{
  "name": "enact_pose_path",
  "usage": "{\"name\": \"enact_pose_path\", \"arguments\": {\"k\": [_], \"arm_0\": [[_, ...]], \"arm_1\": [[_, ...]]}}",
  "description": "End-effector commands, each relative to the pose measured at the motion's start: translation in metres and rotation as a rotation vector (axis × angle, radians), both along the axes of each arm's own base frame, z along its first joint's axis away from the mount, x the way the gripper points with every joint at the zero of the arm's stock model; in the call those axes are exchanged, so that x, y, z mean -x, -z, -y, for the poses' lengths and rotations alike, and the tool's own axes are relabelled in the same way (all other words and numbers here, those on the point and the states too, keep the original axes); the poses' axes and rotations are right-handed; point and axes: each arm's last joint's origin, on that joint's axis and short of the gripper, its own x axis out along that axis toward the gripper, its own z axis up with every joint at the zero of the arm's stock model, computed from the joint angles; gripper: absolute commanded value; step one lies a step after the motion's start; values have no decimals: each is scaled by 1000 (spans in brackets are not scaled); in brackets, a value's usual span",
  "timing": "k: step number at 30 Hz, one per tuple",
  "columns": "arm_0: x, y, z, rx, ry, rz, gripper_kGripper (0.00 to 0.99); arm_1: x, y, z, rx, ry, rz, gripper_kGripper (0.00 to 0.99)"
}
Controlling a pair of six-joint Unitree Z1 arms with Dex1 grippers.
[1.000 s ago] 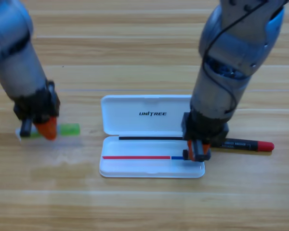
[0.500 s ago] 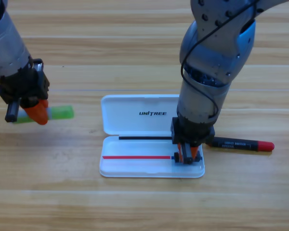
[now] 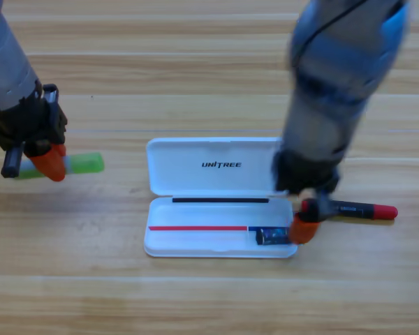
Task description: Clean up eraser and pencils
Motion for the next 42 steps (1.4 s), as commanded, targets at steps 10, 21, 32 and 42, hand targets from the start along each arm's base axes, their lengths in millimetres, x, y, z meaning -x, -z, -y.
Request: {"name": "enact_pose_path", "arguments": {"k": [10,21,32,42], "arm_0": [[13,23,107,-18,164,-35,0],[11,65,156,-47,200,-97,0],[6,82,169,-42,193,-139,0],[7,84,182,-36,192,-159,0]], "arm_1": [[-69,34,106,47,138,-41,983],[-99,86,89,90,100,-103,920],[-98,103,81,94,46,-154,808],[-85,106,75,106,10,-222,0]]}}
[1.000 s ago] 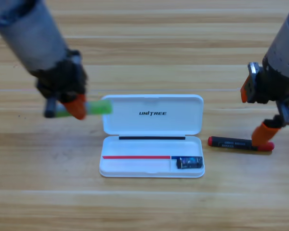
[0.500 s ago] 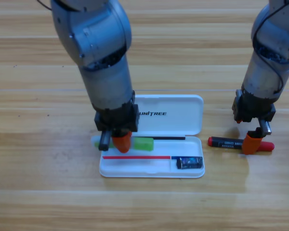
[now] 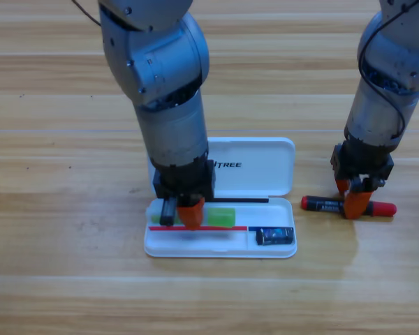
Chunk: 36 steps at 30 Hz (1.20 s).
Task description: Clean up eraser and pencils
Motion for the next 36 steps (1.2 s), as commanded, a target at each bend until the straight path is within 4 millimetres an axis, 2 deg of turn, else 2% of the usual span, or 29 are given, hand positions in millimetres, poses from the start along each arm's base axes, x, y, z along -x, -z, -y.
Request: {"name": "enact_pose_path", "arguments": {"k": [1,6,15,18,21,25,26,27,29,30,31,36], "arm_0": [[8,23,19,-41,23,-54,0],[8,25,19,-41,20,-65,0],[9,29,19,-50,13,-74,0],[9,30,19,-53,2,-75,0],[9,32,18,-60,1,-78,0],[9,35,19,-64,0,-80,0],[9,35,18,-65,0,-81,29],[9,35,18,-67,0,-81,239],[9,36,17,-73,-4,-81,727],[9,36,17,-74,-5,-80,896],[9,37,17,-75,-7,-81,963],[9,37,17,-75,-10,-83,979]], "arm_1": [[5,36,-4,59,-9,-111,0],[9,22,-3,69,0,-80,0],[43,-60,8,-19,-13,18,0],[57,-80,10,-51,-23,34,0],[65,-87,9,-67,-29,37,0],[68,-86,5,-67,-35,33,0],[69,-85,5,-67,-36,30,0],[70,-85,4,-67,-38,30,0],[72,-85,2,-69,-40,26,0],[72,-85,2,-68,-38,25,0],[72,-86,2,-70,-38,27,0],[75,-89,3,-80,-33,28,0]]}}
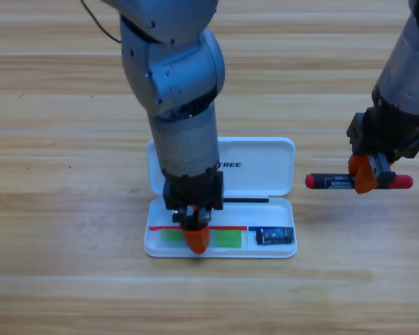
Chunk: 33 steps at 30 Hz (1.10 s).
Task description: Clean up eraser and pencils
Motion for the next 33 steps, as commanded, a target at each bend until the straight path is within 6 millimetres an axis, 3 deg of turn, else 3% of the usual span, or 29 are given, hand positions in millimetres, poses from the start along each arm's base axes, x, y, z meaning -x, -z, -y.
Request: {"name": "enact_pose_path", "arguments": {"k": [1,5,8,11,14,18,22,25,33], "arm_0": [[6,27,5,-61,6,-50,979],[7,19,4,-54,12,-44,983],[9,-14,-9,-21,24,-16,989],[6,-72,-48,49,-18,46,990],[4,-126,-102,114,-74,121,990],[5,-167,-179,194,-153,182,990],[7,-170,-234,222,-202,179,990],[7,-162,-257,231,-221,152,989],[12,-146,-270,238,-222,111,990]], "arm_1": [[16,2,-3,10,-20,-40,0],[23,-1,-5,7,-28,-40,0],[32,-5,-11,5,-51,-43,0],[44,-10,-21,-2,-72,-50,0],[51,-10,-38,-6,-93,-53,0],[48,4,-66,10,-108,-70,0],[32,23,-94,16,-115,-74,0],[18,38,-114,16,-115,-69,0],[-9,70,-149,12,-110,-45,0]]}}
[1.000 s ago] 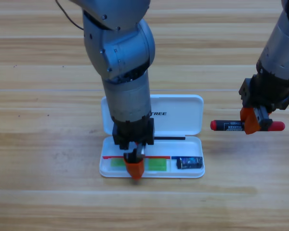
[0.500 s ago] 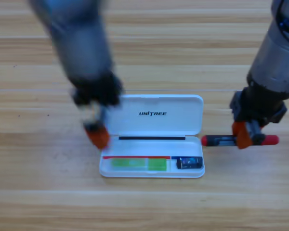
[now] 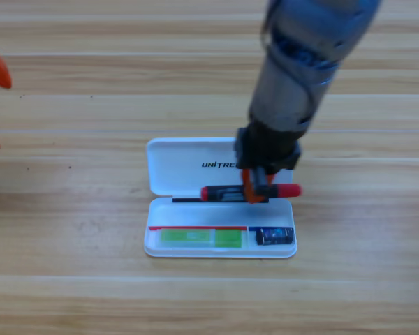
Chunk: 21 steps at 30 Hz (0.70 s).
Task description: Clean up eraser and pencils
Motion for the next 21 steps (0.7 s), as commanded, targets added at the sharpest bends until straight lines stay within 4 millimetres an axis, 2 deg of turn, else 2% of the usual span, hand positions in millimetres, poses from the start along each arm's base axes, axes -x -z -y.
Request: {"name": "enact_pose_path", "arguments": {"k": [1,7,18,19,20,21], "arm_0": [[3,10,-12,10,-29,-28,990],[6,16,-12,12,-28,-38,990],[7,20,-13,15,-34,-50,990],[7,21,-13,15,-34,-51,990],[7,22,-13,15,-34,-51,990],[7,22,-13,15,-35,-53,990]], "arm_1": [[-9,55,-32,68,-20,-45,0],[-16,69,-41,78,-17,-39,0],[-17,73,-42,80,7,-48,0],[-16,71,-42,76,10,-47,86],[-15,67,-41,72,16,-45,327],[-14,63,-40,65,21,-44,609]]}}
